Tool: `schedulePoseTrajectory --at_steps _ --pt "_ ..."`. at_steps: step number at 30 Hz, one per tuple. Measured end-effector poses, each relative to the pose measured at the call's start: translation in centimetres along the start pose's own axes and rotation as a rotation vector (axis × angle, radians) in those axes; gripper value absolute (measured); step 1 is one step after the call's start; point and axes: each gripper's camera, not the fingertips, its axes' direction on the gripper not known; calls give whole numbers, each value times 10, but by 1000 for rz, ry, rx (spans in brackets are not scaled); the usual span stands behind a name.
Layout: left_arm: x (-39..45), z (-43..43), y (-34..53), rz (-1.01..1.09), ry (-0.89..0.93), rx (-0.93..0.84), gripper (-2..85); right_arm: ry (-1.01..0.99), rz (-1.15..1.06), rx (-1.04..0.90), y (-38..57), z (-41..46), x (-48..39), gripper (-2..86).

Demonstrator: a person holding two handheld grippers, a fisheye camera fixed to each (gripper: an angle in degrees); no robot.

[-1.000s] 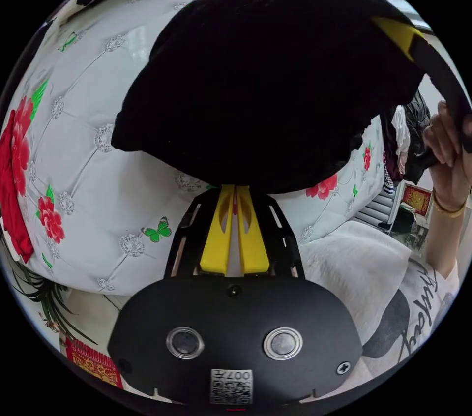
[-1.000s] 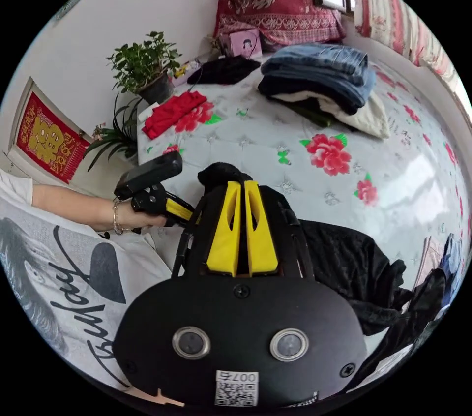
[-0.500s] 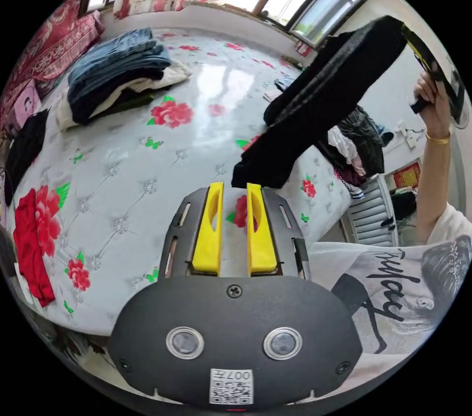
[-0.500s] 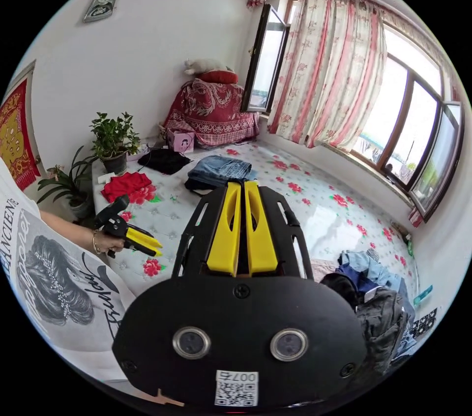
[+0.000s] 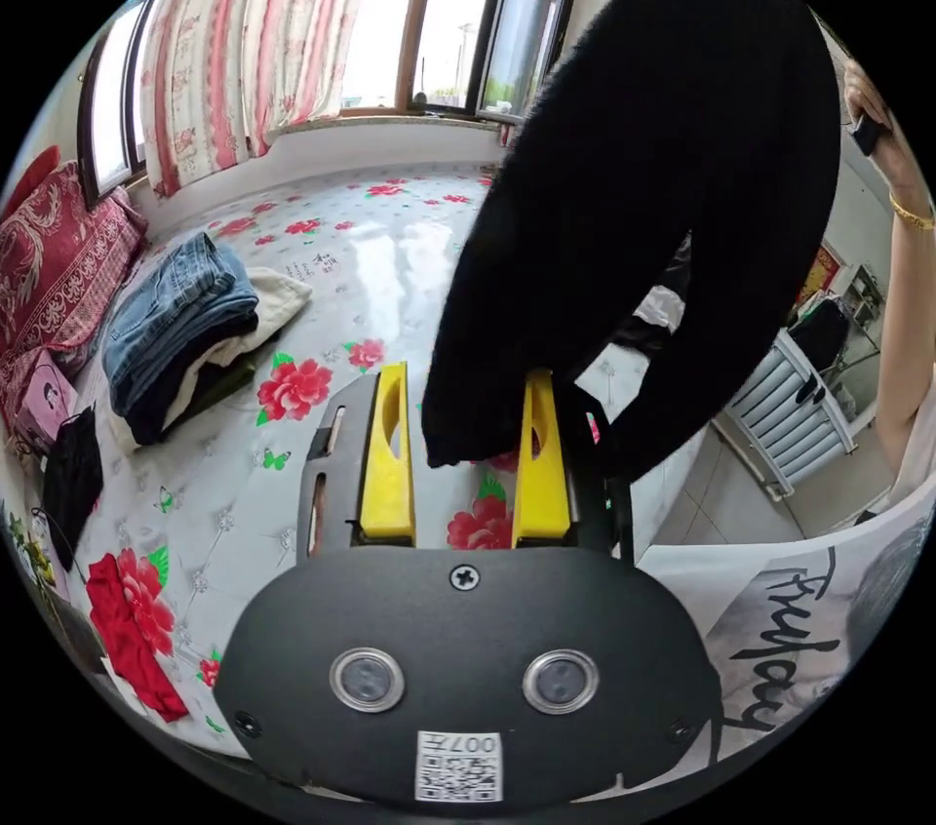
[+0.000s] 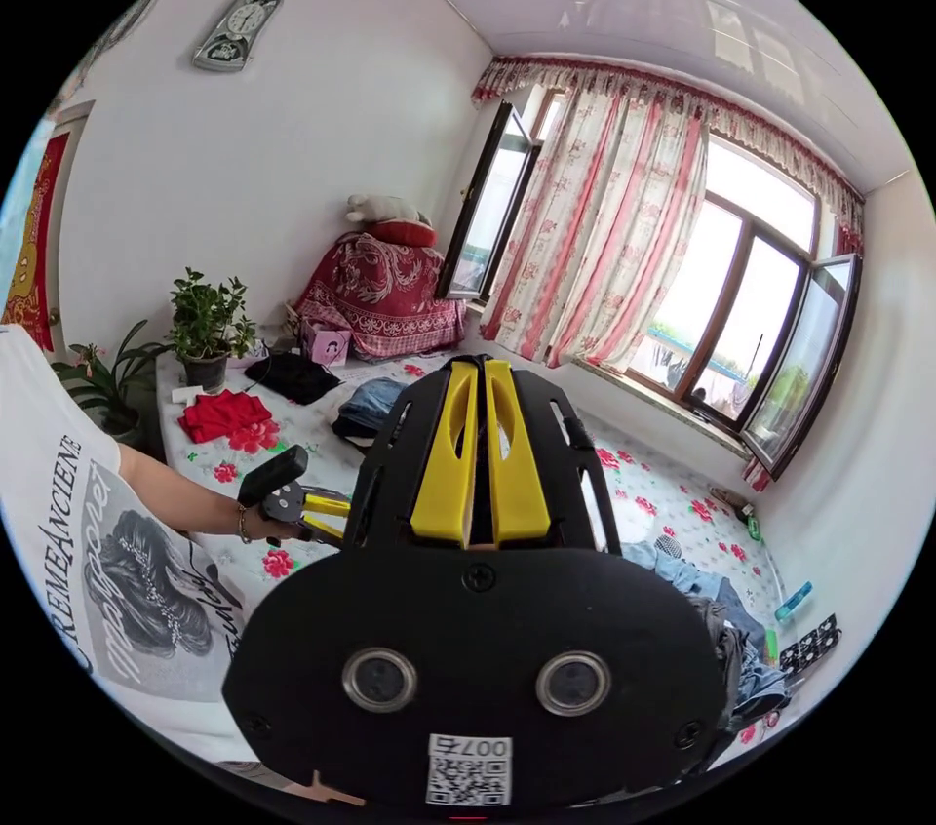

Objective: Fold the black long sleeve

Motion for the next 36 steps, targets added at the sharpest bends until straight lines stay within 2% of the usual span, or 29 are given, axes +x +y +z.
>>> schedulePoseTrajectory --at_steps 2,4,8,12,14,18,22,26,28,30,32,33,36 --pt "6 -24 -2 15 -5 49 7 47 6 12 0 -25 5 -2" --pt "3 -51 -1 30 13 83 -2 81 15 27 4 -47 13 -2" --pt "-24 -156 -4 -72 73 247 -8 115 58 44 16 -95 35 -2" --pt "-6 -303 -25 54 -9 526 -9 114 96 122 21 -147 52 -3" --pt "9 -351 -29 131 -45 636 -8 103 104 220 20 -180 58 -3" --pt "35 -395 -41 235 -127 736 -8 76 112 331 16 -200 66 -3" --pt "25 -369 -70 219 -207 673 -7 122 121 244 2 -155 87 -2" --pt "-51 -284 -131 85 -241 458 0 49 204 84 -15 -39 142 2" --pt "-106 -229 -161 -29 -239 362 11 20 263 17 -17 31 169 8" --pt "-193 -145 -185 -283 -213 181 51 16 301 -82 -12 110 190 21" --pt "-250 -91 -177 -467 -166 33 74 6 375 -295 16 208 208 49" --pt "-270 -69 -160 -523 -201 13 77 2 385 -350 27 227 209 56" --pt "-291 -19 -104 -539 -289 -99 71 -40 424 -561 101 293 209 74"
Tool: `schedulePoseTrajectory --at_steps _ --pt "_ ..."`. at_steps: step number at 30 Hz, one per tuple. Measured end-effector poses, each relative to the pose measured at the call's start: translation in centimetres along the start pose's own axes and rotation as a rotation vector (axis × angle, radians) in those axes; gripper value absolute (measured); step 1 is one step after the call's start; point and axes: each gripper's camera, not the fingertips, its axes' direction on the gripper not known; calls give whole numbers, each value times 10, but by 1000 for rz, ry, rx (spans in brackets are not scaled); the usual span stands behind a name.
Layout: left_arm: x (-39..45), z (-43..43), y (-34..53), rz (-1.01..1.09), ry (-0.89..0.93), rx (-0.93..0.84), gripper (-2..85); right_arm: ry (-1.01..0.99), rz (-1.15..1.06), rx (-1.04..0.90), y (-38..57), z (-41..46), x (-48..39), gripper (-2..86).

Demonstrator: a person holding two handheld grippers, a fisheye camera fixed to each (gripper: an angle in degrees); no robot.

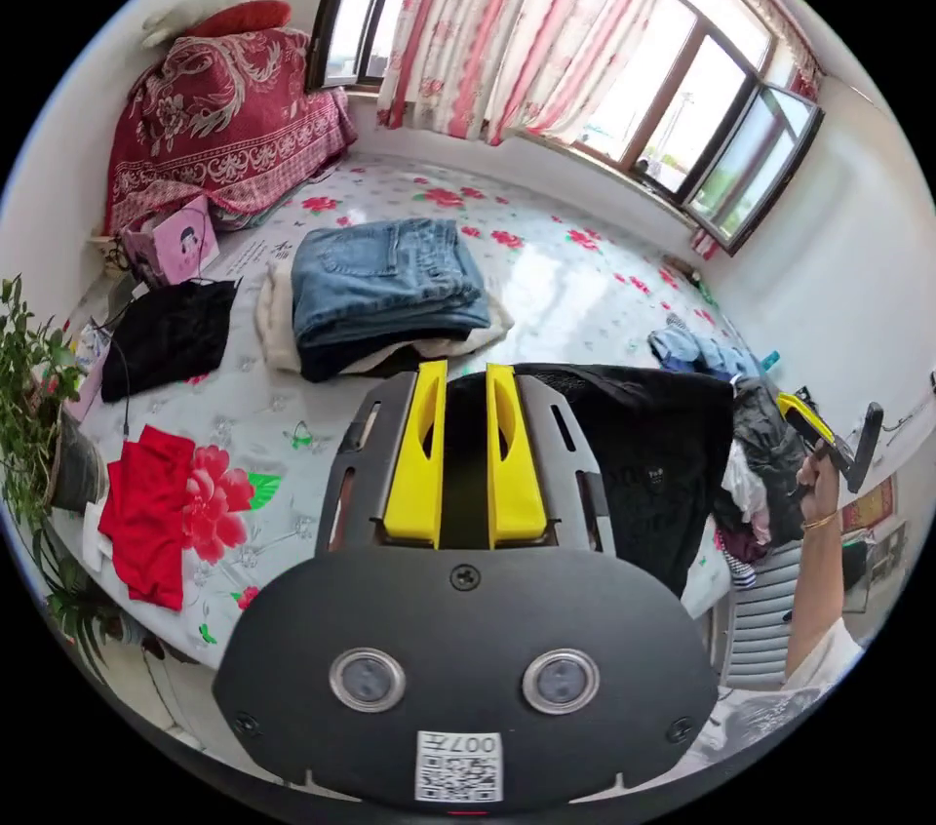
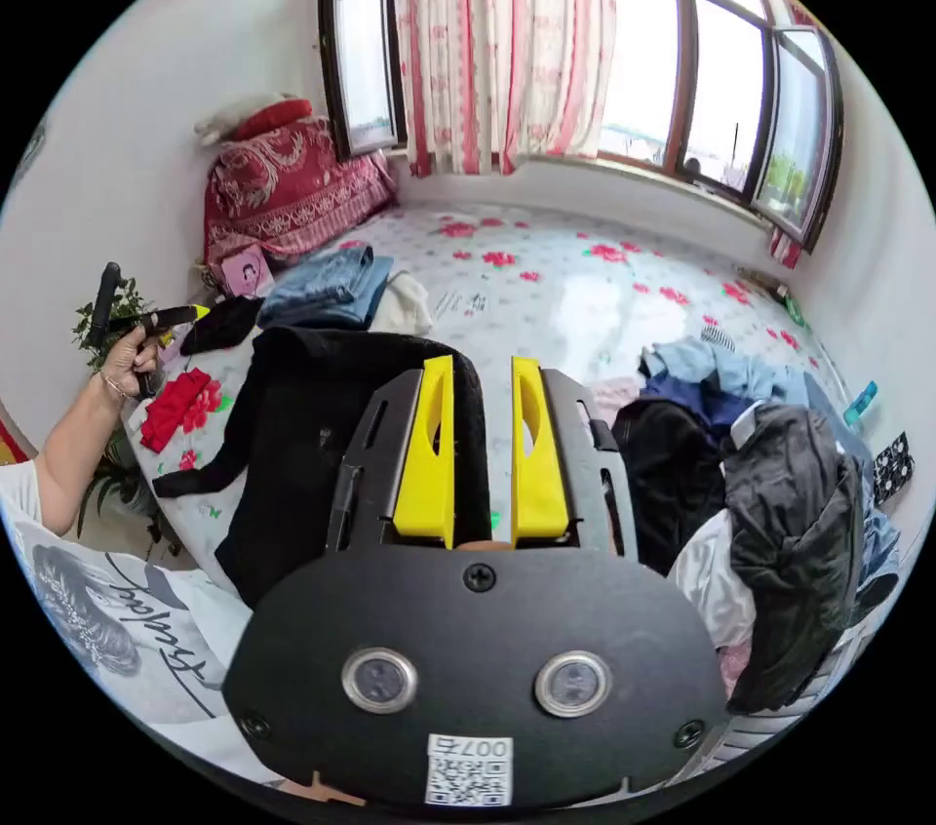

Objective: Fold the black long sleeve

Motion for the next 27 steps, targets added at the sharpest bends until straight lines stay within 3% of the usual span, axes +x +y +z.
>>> schedulePoseTrajectory --at_steps 6,11,13,17,18,19,23,27 --pt "-43 113 108 0 -142 -341 85 -52 127 -394 117 128 37 83" --pt "-68 170 126 -43 -261 -528 82 -41 105 -643 156 184 39 77" --pt "-71 183 108 49 -314 -518 76 14 42 -586 143 183 35 64" --pt "-97 199 73 114 -202 -618 68 106 0 -714 95 202 63 16" --pt "-120 192 62 48 -399 -565 37 150 12 -710 88 200 75 13" --pt "-150 188 52 -18 -524 -590 16 245 73 -670 73 189 104 9" --pt "-220 144 30 -201 -346 -451 5 426 386 -521 39 120 207 10" --pt "-232 120 5 -200 -430 -343 27 420 456 -372 13 74 222 28"
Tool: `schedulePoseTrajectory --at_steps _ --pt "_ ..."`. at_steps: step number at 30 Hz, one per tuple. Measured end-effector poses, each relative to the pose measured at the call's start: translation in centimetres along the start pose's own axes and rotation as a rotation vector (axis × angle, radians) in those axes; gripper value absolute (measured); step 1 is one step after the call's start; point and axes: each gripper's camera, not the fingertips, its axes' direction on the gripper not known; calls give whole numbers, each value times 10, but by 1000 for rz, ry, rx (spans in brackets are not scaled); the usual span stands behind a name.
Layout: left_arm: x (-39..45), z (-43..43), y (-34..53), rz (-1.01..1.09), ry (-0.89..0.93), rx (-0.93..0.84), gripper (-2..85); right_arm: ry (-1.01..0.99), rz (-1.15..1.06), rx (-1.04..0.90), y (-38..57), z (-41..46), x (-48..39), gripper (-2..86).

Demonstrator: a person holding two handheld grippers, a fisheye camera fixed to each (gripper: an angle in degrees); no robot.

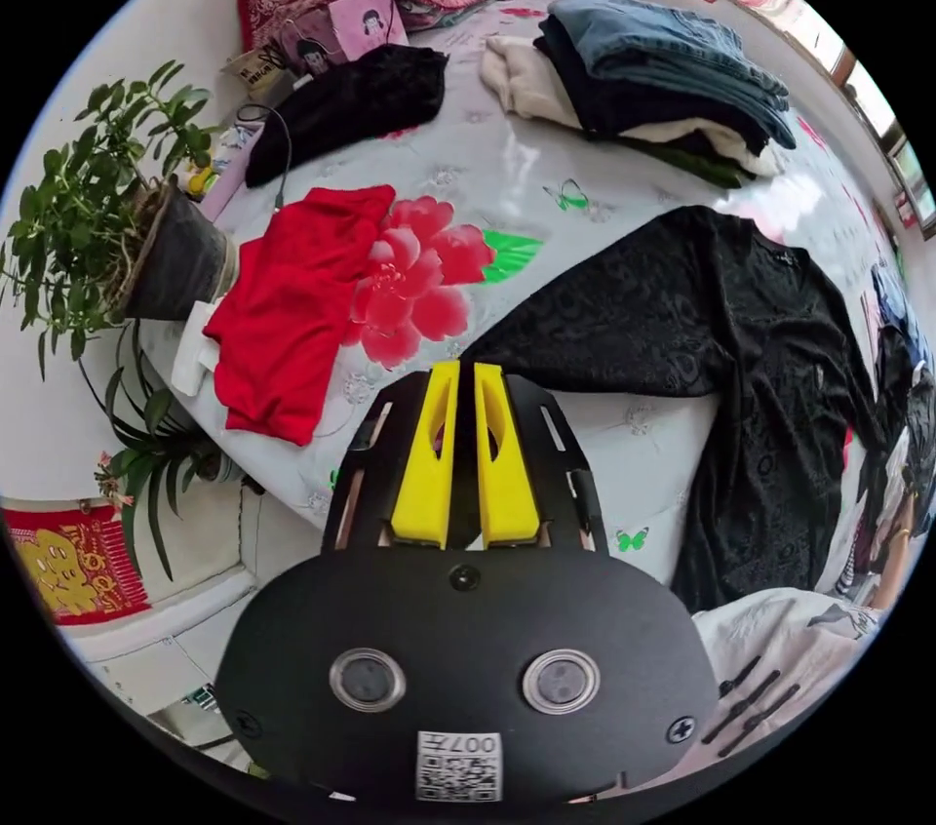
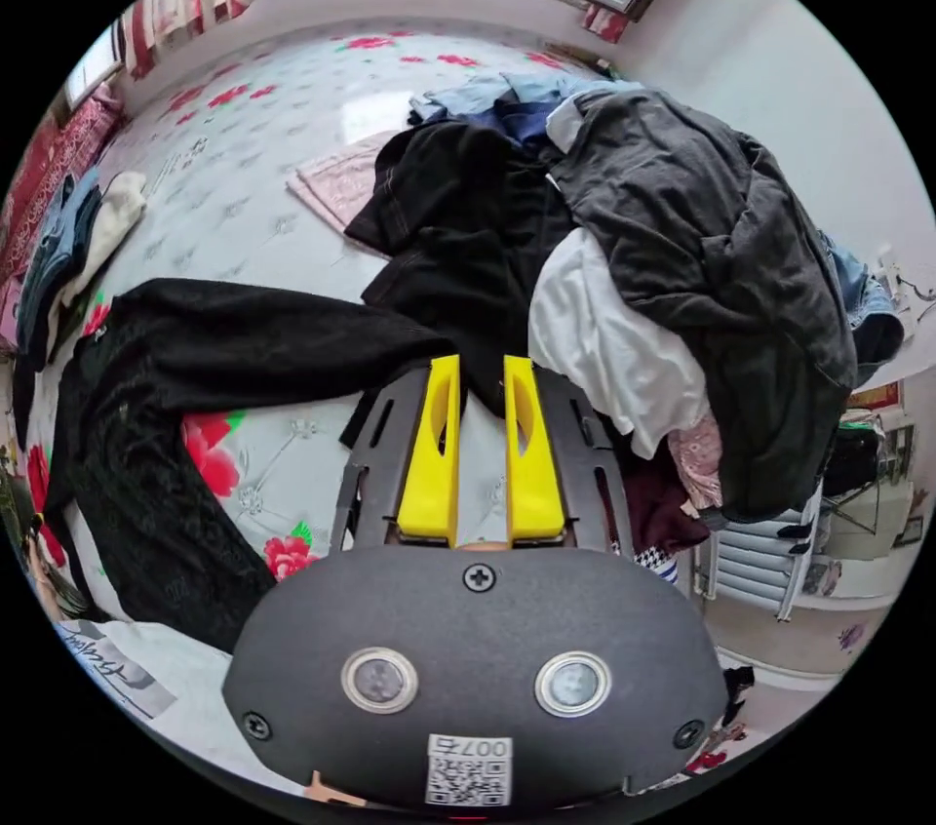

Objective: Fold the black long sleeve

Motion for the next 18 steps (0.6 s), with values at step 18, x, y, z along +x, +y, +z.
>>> schedulePoseTrajectory --at_steps 18 --pt "191 118 -122 433 177 26 15 -267 -913 -142 -90 82 -411 28"
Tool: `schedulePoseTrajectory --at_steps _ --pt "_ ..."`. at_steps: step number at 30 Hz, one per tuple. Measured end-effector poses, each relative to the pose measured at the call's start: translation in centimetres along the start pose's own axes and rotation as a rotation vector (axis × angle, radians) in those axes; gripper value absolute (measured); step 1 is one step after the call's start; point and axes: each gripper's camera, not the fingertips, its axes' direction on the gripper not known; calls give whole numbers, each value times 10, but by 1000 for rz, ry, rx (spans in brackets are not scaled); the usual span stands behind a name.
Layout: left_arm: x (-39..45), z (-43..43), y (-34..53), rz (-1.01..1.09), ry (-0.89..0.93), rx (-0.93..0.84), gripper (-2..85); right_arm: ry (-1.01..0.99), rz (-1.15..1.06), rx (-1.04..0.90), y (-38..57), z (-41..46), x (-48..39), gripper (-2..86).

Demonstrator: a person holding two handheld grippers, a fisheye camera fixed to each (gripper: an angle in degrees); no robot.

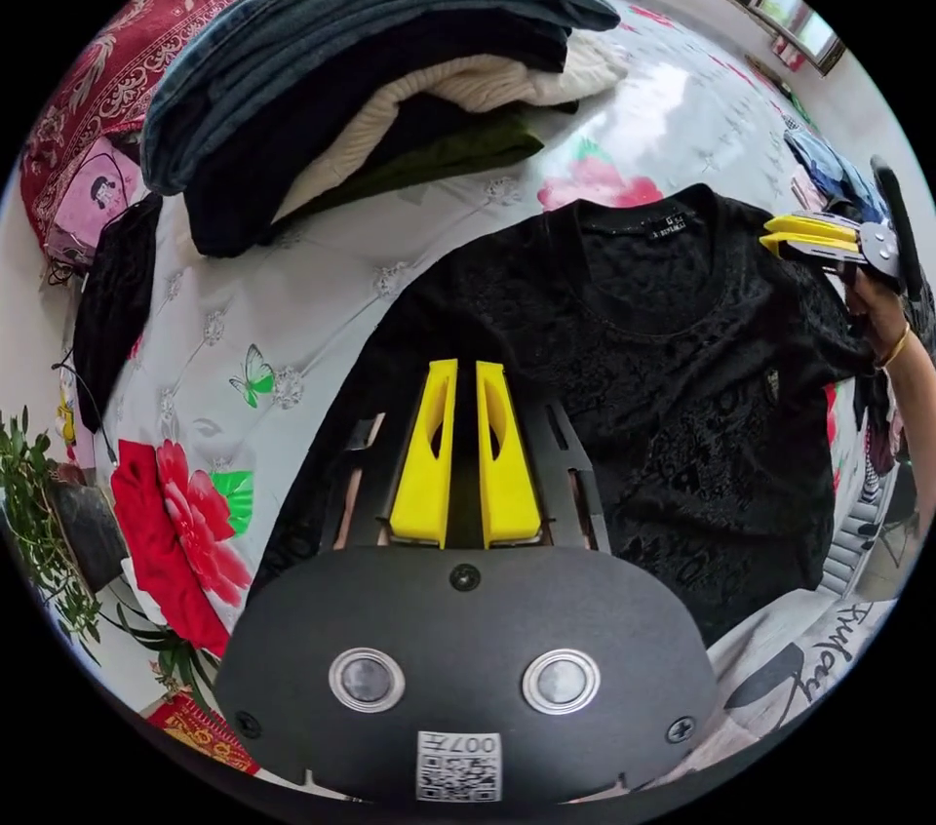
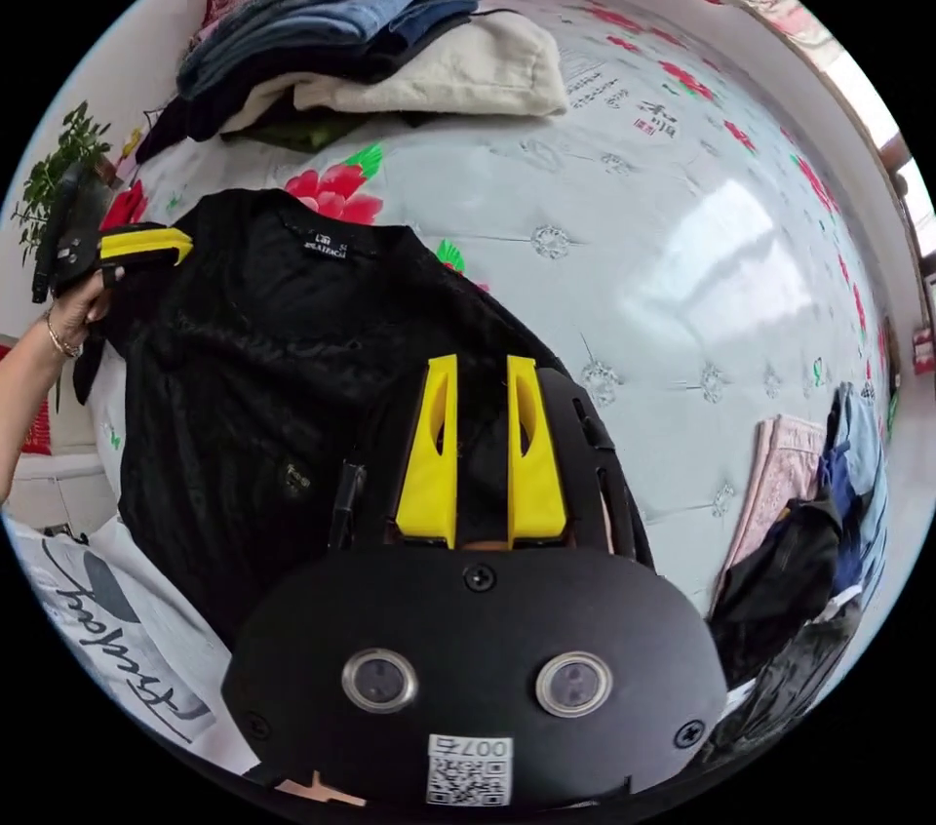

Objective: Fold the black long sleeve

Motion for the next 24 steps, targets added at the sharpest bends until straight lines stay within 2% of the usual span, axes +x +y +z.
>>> schedulePoseTrajectory --at_steps 1,2,5,10,13,15,17,19,21,24 --pt "-2 3 0 1 2 3 8 52 -4 121 2 -7 0 18" --pt "-7 6 -1 -6 2 24 1 161 40 81 -1 4 6 8" --pt "-16 17 -15 -6 -50 55 -7 248 25 144 -12 8 20 0" --pt "-18 33 -40 45 -150 76 -9 269 63 113 -45 6 55 -2" --pt "-34 30 -35 -6 -73 51 -10 123 153 90 -47 -10 81 -2" --pt "-46 9 -1 -79 -31 111 -9 86 215 158 -27 -35 88 -1" --pt "-51 -10 41 -111 18 150 -9 79 182 295 24 -73 76 1" --pt "-52 -23 93 -141 71 155 -9 62 152 336 73 -93 61 5" --pt "-46 -33 171 -177 129 106 -8 14 131 354 128 -106 48 12" --pt "-29 -38 267 -220 156 -2 -4 -81 187 279 221 -108 35 32"
